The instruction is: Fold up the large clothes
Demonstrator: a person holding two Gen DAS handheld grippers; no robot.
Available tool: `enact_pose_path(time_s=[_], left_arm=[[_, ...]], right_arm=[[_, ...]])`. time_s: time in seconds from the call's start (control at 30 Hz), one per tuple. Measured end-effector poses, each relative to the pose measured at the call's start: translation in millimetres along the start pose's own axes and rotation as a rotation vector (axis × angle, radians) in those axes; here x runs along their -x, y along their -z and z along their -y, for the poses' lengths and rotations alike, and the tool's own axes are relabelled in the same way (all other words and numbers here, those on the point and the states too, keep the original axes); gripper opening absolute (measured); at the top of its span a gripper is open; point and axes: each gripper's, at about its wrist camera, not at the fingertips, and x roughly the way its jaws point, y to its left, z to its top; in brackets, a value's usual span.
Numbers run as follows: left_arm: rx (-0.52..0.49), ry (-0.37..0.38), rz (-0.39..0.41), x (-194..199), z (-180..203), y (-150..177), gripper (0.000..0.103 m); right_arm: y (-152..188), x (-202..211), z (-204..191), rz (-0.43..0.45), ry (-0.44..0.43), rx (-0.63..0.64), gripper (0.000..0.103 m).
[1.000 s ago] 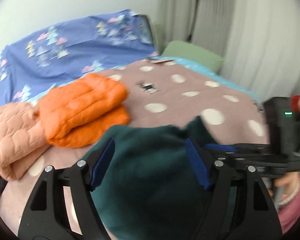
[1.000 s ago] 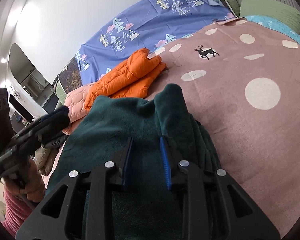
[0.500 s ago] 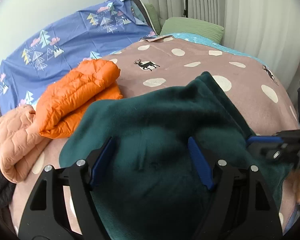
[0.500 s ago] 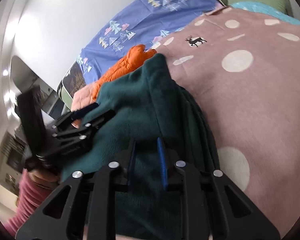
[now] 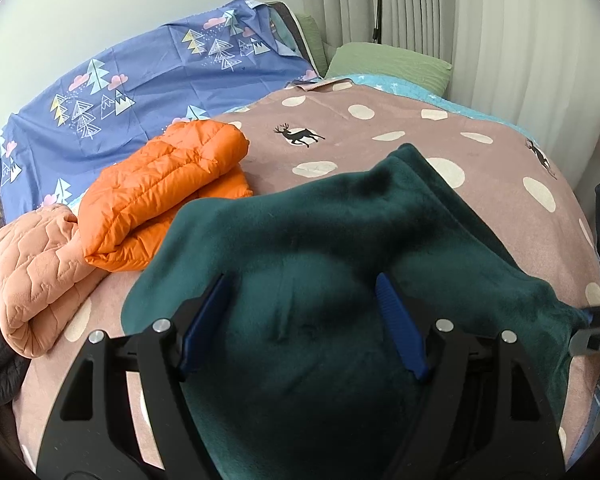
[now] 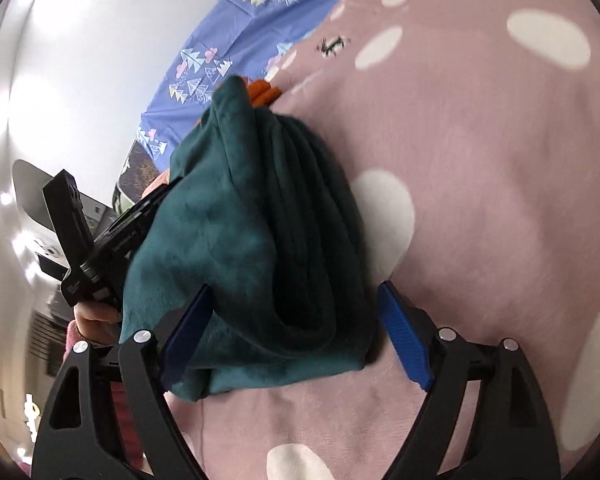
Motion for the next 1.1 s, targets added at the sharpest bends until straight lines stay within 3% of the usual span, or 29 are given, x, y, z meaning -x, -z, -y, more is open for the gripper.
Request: enact_pose_path(time_s=[0.3, 0.37, 0.47, 0.73, 0.77, 0.8, 0.9, 1.0, 1.1], left_arm=[[0.014, 0.012, 0.000, 0.7, -0.9, 0.2, 0.078], [0.019, 0.014, 0.003, 1.2, -1.6, 0.4, 0.078], [0.017, 0.013, 0.004, 1.5, -2.3, 0.2, 0.078], [0.055, 0.048, 0.059, 15.5, -11.2, -1.6, 0.081], [0.083, 0.024, 0.077, 20.5, -17.5, -1.0, 0.093], [0.116, -0.019, 0.095, 24.6, -26.1, 0.5, 0.096], [0.200, -0.014, 0.100, 28.0, -55.5, 7.1, 0.097], [0.357, 0.088, 0.069, 20.9, -93.9, 21.7, 0.101], [0.454, 0.182, 0.060, 11.8, -110.7, 32.2, 0.101]], right_arm=[[-9.9, -30.3, -8.8, -0.026, -0.021, -0.032, 0.090], [-8.4, -31.0, -11.9, -0.013, -0.006, -0.019, 0.074], [-3.4, -27.8, -15.2, 0.000, 0.018, 0.004, 0.063], [6.0, -24.5, -14.6, 0.034, 0.039, 0.017, 0.062], [7.4, -24.2, -13.8, 0.036, 0.043, 0.018, 0.063], [9.2, -24.6, -13.0, 0.037, 0.044, 0.019, 0.063], [12.0, -24.2, -11.7, 0.039, 0.039, 0.024, 0.064], [12.5, -24.7, -12.0, 0.042, 0.044, 0.033, 0.066], [13.3, -25.0, -10.9, 0.046, 0.044, 0.036, 0.067]])
